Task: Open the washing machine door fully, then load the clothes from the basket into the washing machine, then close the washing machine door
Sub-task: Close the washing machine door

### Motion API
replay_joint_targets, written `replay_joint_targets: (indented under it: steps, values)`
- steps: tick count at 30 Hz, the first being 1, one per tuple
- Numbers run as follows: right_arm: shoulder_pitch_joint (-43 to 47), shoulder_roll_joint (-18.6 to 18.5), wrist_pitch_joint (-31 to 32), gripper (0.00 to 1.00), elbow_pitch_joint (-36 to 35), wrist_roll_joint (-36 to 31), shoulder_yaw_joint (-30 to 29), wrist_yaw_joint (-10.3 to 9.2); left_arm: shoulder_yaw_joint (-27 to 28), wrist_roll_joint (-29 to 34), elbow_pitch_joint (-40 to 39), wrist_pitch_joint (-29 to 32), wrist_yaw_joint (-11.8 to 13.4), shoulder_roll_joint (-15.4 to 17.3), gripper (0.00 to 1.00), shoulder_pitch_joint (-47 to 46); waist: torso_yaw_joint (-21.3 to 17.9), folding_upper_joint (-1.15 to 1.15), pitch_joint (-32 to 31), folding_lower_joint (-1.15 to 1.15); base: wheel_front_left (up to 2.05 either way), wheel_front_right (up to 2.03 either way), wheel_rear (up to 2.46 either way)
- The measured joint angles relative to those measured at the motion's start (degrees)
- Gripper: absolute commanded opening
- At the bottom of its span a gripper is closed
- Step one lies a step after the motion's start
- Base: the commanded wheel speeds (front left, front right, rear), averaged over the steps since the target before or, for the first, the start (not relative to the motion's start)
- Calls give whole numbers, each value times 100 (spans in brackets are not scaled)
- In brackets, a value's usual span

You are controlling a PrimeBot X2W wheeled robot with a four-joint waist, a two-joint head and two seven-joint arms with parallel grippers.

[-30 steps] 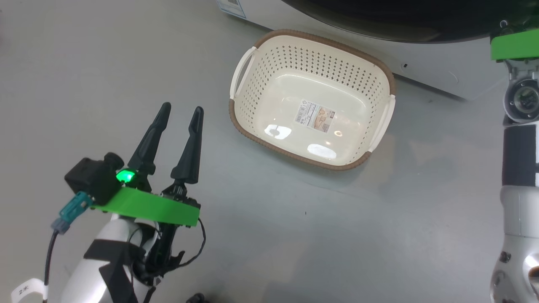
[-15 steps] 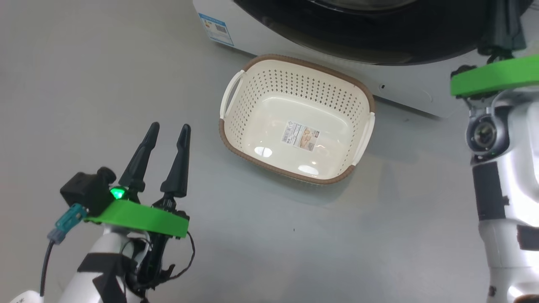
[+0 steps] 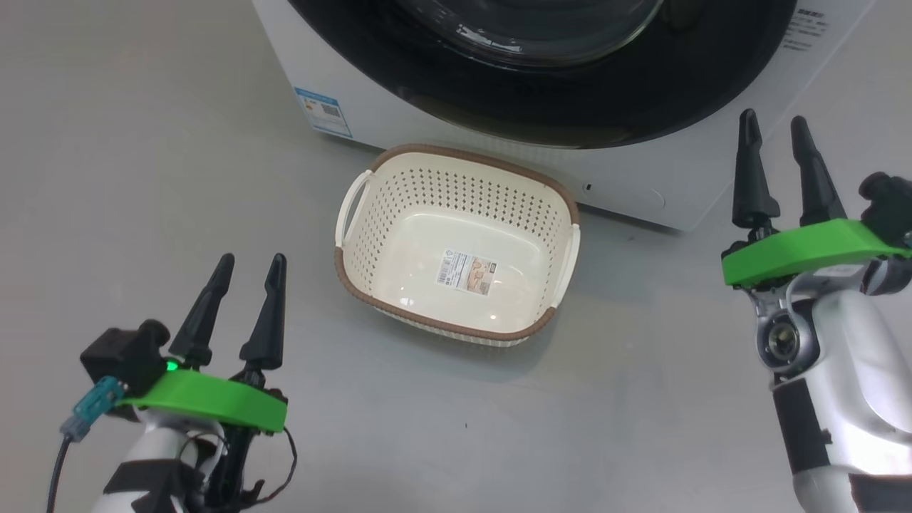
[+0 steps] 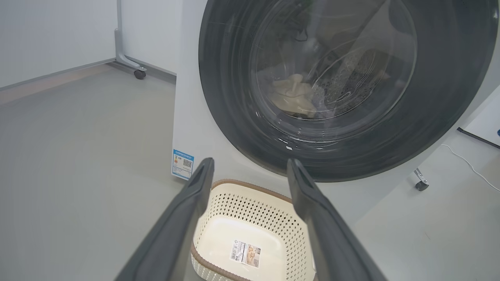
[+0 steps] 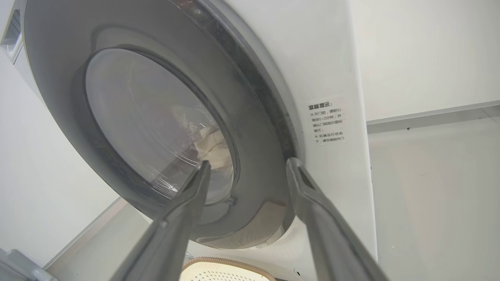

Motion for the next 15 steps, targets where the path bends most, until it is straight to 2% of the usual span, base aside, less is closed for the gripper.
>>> replay_joint_targets:
  steps: [15]
  values:
    - [820, 15, 1, 100, -71, -3, 111, 0, 208, 108, 74, 0, 0, 286, 100, 271, -652, 0, -441, 0, 0, 0, 0]
